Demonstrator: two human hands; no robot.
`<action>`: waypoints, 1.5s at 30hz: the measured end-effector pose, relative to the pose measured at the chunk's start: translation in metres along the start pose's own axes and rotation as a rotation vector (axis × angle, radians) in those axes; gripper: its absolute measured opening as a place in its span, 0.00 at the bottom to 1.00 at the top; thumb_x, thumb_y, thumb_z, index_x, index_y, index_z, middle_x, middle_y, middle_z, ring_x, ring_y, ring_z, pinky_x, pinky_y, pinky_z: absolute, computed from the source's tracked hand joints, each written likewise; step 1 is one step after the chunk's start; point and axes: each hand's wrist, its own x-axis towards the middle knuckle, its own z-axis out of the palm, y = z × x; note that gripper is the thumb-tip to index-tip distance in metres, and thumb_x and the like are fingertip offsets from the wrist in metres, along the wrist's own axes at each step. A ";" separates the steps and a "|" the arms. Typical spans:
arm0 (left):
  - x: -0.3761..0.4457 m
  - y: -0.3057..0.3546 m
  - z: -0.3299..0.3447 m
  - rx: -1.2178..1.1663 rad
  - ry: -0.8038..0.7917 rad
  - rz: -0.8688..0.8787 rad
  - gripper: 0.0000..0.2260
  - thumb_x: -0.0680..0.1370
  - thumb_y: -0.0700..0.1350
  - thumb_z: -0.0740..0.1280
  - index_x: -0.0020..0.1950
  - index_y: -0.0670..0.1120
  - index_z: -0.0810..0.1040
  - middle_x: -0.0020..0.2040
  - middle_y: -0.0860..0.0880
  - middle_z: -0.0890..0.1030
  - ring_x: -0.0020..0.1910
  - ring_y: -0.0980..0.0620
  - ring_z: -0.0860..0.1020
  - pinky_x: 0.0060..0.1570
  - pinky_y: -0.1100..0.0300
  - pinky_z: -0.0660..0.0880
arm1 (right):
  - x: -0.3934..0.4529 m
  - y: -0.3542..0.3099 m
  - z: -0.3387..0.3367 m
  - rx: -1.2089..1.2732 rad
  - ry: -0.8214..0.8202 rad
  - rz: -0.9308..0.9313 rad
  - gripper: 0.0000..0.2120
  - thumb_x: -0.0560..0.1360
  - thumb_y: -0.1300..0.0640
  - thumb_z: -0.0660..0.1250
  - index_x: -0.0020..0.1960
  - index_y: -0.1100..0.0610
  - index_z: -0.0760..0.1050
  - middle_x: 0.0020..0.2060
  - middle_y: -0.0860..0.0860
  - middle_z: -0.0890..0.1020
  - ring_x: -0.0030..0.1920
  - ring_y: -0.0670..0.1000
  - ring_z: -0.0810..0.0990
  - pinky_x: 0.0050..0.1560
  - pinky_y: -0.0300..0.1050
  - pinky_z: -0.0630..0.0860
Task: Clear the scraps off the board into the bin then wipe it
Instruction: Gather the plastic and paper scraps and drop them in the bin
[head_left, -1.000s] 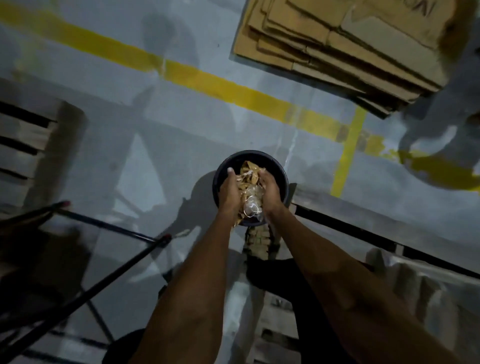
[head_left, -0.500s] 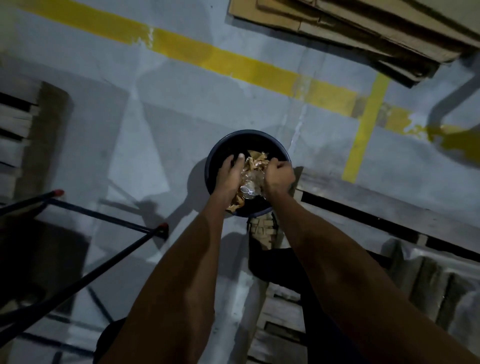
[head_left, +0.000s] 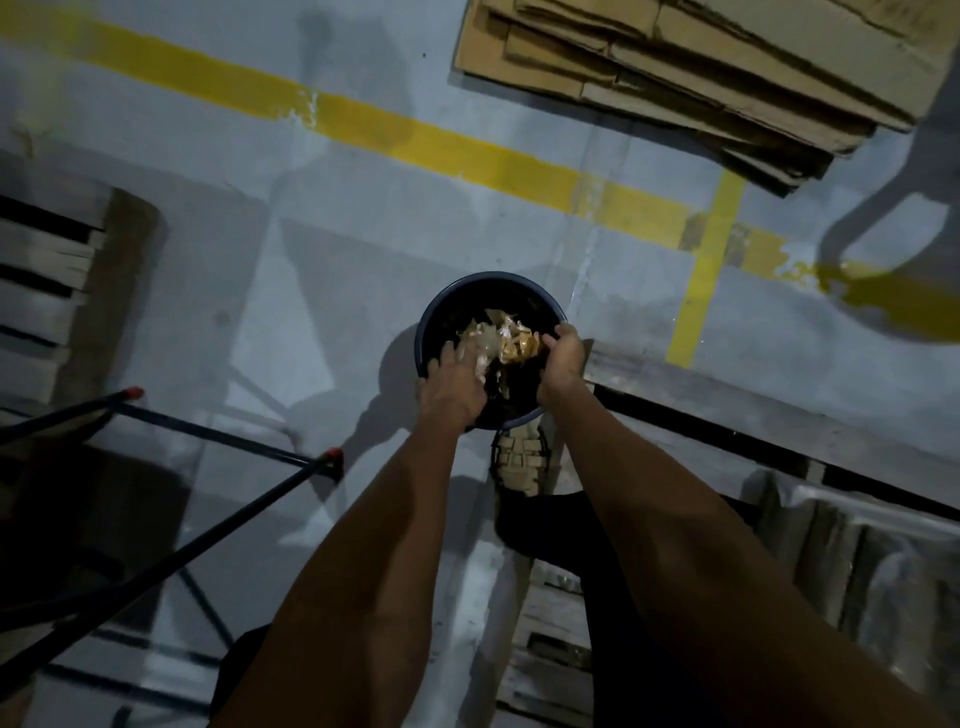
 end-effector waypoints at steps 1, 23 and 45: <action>-0.004 0.002 -0.001 -0.019 -0.013 0.012 0.31 0.83 0.46 0.62 0.84 0.52 0.53 0.82 0.41 0.56 0.76 0.35 0.63 0.72 0.38 0.66 | -0.001 0.003 -0.001 -0.050 -0.009 -0.038 0.18 0.77 0.48 0.62 0.62 0.56 0.77 0.55 0.55 0.81 0.59 0.59 0.79 0.58 0.52 0.76; -0.347 0.014 -0.158 -0.726 0.385 -0.079 0.14 0.81 0.46 0.65 0.66 0.48 0.81 0.60 0.46 0.85 0.60 0.44 0.82 0.58 0.52 0.79 | -0.358 -0.033 -0.027 -0.602 -0.153 -0.468 0.05 0.78 0.54 0.67 0.52 0.46 0.79 0.56 0.54 0.84 0.56 0.57 0.83 0.61 0.56 0.80; -0.641 -0.248 -0.152 -1.339 1.200 -0.289 0.10 0.81 0.41 0.68 0.60 0.44 0.85 0.58 0.49 0.85 0.58 0.54 0.81 0.58 0.63 0.74 | -0.677 0.145 0.097 -1.063 -0.994 -0.729 0.10 0.81 0.61 0.62 0.59 0.53 0.77 0.51 0.54 0.86 0.42 0.51 0.84 0.45 0.46 0.76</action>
